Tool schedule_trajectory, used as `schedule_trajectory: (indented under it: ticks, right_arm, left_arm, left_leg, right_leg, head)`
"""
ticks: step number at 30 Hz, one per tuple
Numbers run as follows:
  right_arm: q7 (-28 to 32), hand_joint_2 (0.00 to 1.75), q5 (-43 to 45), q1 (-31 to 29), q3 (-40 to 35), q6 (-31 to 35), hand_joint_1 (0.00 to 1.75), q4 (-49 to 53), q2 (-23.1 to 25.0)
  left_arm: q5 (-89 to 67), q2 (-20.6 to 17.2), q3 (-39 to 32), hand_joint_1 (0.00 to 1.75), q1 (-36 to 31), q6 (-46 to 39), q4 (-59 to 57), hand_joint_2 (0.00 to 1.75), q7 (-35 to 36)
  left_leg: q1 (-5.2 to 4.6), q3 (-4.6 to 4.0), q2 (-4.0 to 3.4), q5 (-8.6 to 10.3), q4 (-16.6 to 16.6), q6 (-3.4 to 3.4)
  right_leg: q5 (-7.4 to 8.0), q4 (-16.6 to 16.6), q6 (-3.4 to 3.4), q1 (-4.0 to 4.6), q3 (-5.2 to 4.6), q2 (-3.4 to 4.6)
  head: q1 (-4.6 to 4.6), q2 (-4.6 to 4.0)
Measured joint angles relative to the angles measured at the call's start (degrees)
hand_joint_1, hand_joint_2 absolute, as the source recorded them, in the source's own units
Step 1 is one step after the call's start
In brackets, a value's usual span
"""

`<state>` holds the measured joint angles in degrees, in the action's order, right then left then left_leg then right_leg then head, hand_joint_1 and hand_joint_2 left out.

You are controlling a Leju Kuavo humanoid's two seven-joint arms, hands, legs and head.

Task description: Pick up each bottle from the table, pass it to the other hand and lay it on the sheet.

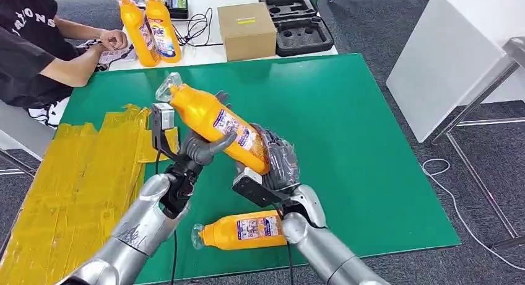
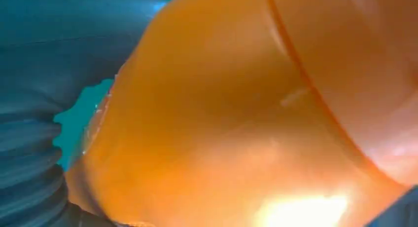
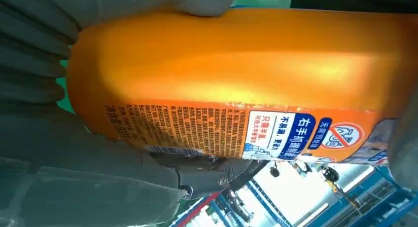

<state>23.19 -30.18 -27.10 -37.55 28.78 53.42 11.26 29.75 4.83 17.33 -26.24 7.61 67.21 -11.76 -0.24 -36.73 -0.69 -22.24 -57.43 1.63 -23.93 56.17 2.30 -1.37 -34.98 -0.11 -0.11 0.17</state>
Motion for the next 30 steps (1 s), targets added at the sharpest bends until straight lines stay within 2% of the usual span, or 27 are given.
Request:
schedule_trajectory:
  ticks: [4, 5, 6, 7, 26, 27, 28, 29, 30]
  right_arm:
    - [-0.02, 1.75, 0.09, -0.2, -0.41, -0.44, 1.75, -0.92, 0.02]
    - [-0.02, 1.75, 0.15, -0.2, -0.48, -0.46, 1.75, -1.11, 0.02]
    - [-0.02, 1.75, 0.2, -0.21, -0.63, -0.46, 1.75, -1.31, 0.02]
    - [-0.02, 1.75, 0.22, -0.23, -0.83, -0.46, 1.75, -1.51, 0.02]
    - [-0.35, 1.75, 0.17, -0.22, -0.98, -0.11, 1.75, -2.21, 0.0]
    - [-0.33, 1.75, 0.17, -0.22, -0.98, -0.07, 1.57, -2.21, 0.0]
    - [-0.31, 1.75, 0.2, -0.22, -0.96, -0.06, 1.24, -2.21, 0.0]
    - [-0.28, 1.75, 0.2, -0.23, -0.96, -0.04, 0.0, -2.21, 0.0]
    - [-0.2, 1.75, 0.2, -0.24, -0.96, -0.04, 0.0, -2.18, 0.0]
  left_arm:
    - [0.0, 0.0, -1.14, 0.0, 0.61, -0.55, 1.0, 1.75, -0.46]
    - [0.0, 0.0, -1.38, 0.65, 0.73, -0.57, 1.22, 1.75, -0.59]
    - [0.02, 0.0, -1.57, 0.65, 0.78, -0.55, 1.33, 1.75, -0.72]
    - [0.07, 0.0, -1.73, 1.71, 0.79, -0.52, 1.33, 1.75, -0.83]
    - [-1.14, 0.07, -2.4, 1.75, 0.77, -0.37, 1.75, 1.75, -2.23]
    - [-1.16, 0.07, -2.38, 1.75, 0.77, -0.37, 1.75, 1.75, -2.23]
    - [-1.2, 0.07, -2.38, 1.75, 0.75, -0.37, 1.75, 1.75, -2.23]
    - [-1.22, 0.09, -2.38, 1.75, 0.72, -0.37, 1.75, 1.75, -2.23]
    - [-1.31, 0.09, -2.38, 1.75, 0.69, -0.37, 1.75, 1.75, -2.23]
  left_leg:
    - [0.0, 0.0, 0.0, 0.0, 0.0, 0.0]
    - [0.0, 0.0, 0.0, 0.0, 0.0, 0.0]
    - [0.0, 0.0, 0.0, 0.0, 0.0, 0.0]
    - [0.0, 0.01, 0.0, 0.0, 0.0, 0.0]
    - [0.0, 0.02, -0.01, 0.0, 0.0, 0.0]
    - [0.0, 0.02, -0.01, 0.0, -0.01, 0.0]
    - [0.0, 0.02, -0.01, 0.0, -0.01, 0.0]
    - [0.0, 0.02, -0.01, 0.0, -0.01, 0.0]
    - [0.0, 0.02, -0.01, 0.0, -0.01, 0.0]
  right_leg:
    - [0.0, 0.0, 0.0, 0.0, 0.0, 0.0]
    - [0.0, 0.0, 0.0, 0.0, 0.0, 0.0]
    - [0.0, 0.0, 0.0, 0.0, 0.0, 0.0]
    - [0.0, 0.0, 0.0, 0.0, 0.0, 0.0]
    - [0.0, 0.0, 0.0, 0.0, -0.02, 0.01]
    - [0.0, 0.0, 0.0, 0.0, -0.02, 0.01]
    - [0.0, 0.0, 0.0, 0.0, -0.02, 0.01]
    - [0.0, 0.0, 0.0, 0.0, -0.02, 0.01]
    - [0.0, 0.0, 0.0, 0.0, -0.02, 0.01]
  head:
    - [0.0, 0.0]
    - [0.02, 0.0]
    - [0.0, 0.0]
    - [0.02, 0.0]
    - [0.0, 0.0]
    - [0.02, 0.0]
    - [0.0, 0.0]
    - [0.02, 0.0]
    - [0.0, 0.0]
